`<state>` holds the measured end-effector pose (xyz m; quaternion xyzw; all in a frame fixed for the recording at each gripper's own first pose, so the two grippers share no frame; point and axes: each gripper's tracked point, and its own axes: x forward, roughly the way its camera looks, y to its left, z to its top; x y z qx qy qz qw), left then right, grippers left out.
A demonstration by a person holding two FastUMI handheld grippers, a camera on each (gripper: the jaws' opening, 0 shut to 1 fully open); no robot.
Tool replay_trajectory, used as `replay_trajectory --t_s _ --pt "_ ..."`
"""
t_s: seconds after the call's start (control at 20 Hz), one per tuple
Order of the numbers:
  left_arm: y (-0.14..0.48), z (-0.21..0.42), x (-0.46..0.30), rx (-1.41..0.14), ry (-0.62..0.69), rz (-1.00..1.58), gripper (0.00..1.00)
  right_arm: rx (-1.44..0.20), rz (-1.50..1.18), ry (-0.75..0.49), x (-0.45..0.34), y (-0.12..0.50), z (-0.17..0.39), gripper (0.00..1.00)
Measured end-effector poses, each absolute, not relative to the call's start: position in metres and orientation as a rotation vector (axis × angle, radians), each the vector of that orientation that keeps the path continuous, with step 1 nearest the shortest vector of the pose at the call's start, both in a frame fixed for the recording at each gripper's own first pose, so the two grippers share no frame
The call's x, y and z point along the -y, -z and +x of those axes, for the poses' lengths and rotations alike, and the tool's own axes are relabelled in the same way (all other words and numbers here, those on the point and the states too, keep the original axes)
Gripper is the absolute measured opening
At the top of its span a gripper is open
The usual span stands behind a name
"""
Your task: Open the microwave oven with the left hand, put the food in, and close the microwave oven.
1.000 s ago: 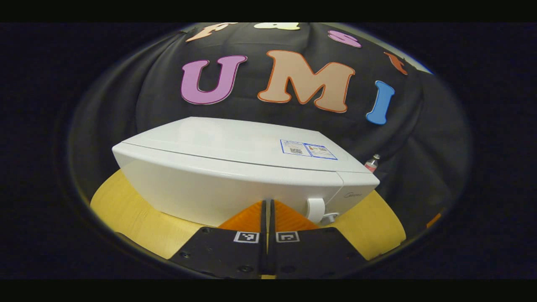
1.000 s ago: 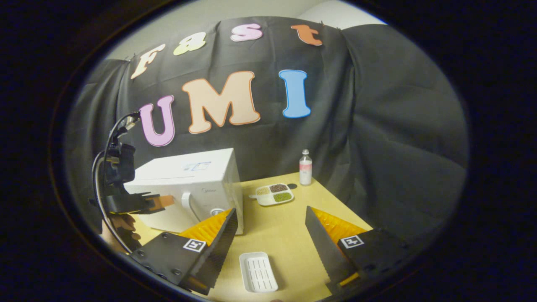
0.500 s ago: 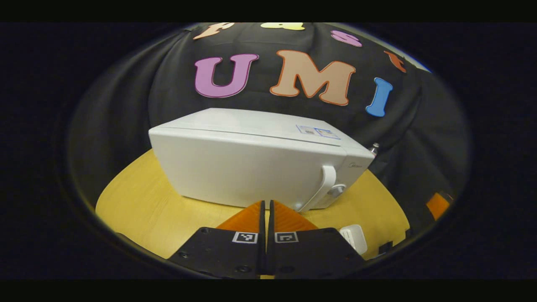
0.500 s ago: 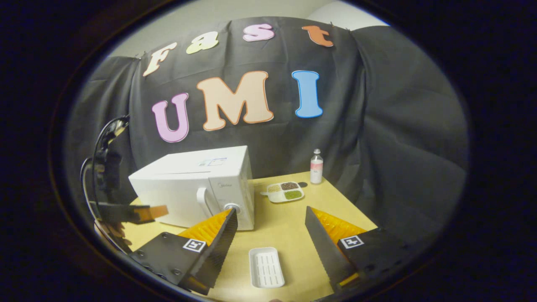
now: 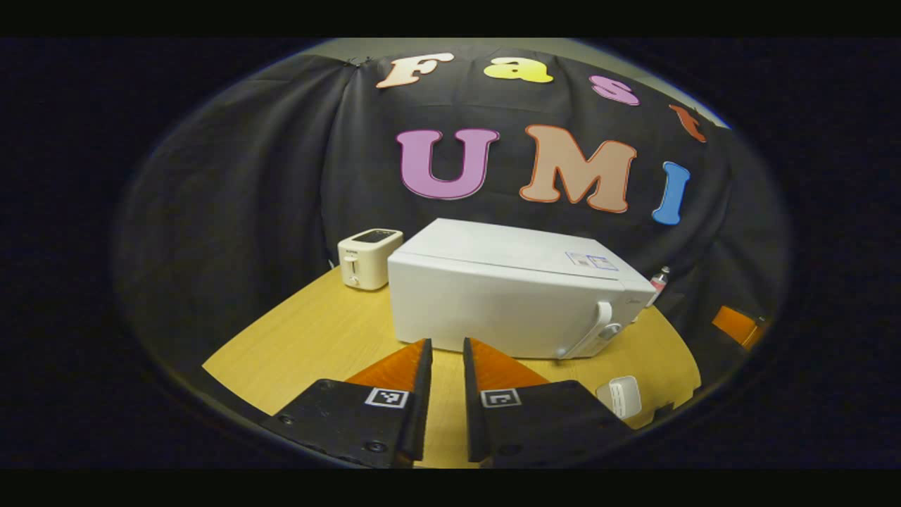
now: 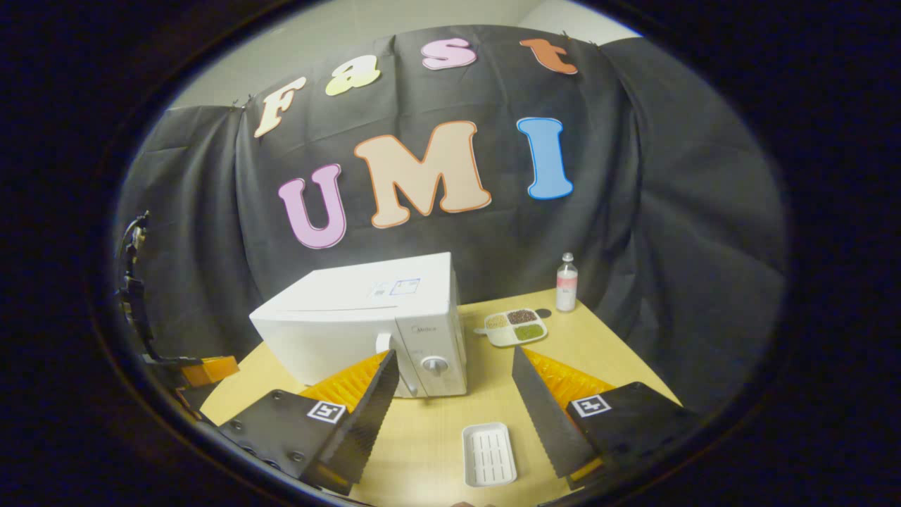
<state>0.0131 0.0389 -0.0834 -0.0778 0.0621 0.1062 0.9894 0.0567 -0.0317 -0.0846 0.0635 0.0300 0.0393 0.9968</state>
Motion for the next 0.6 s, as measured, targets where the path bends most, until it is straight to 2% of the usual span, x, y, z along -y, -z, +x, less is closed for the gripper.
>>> replay_trajectory --t_s 0.05,0.1,0.15,0.2,0.25,0.3,0.35,0.6 --pt "0.071 0.01 -0.041 -0.097 -0.22 -0.159 0.31 -0.041 0.114 -0.078 0.031 0.073 0.058 0.99" --pt "0.06 0.008 -0.044 -0.07 -0.229 -0.162 0.33 -0.016 0.094 -0.074 0.032 0.06 0.059 0.99" --pt "0.052 0.006 -0.048 -0.049 -0.251 -0.159 0.44 0.01 0.073 -0.071 0.033 0.048 0.059 0.99" --pt "0.043 0.004 -0.053 -0.026 -0.273 -0.153 0.55 0.032 0.059 -0.07 0.033 0.037 0.059 0.91" --pt "0.034 0.001 -0.056 -0.001 -0.29 -0.144 0.77 0.049 0.054 -0.072 0.034 0.027 0.057 0.91" --pt "0.027 0.001 -0.058 0.022 -0.299 -0.139 0.84 0.063 0.055 -0.081 0.031 0.019 0.056 0.91" --pt "0.023 0.0 -0.055 0.036 -0.3 -0.139 0.97 0.075 0.055 -0.084 0.031 0.013 0.054 0.92" --pt "0.008 0.003 -0.038 0.049 -0.266 -0.15 0.96 0.101 0.027 -0.078 0.046 0.0 0.05 0.91"
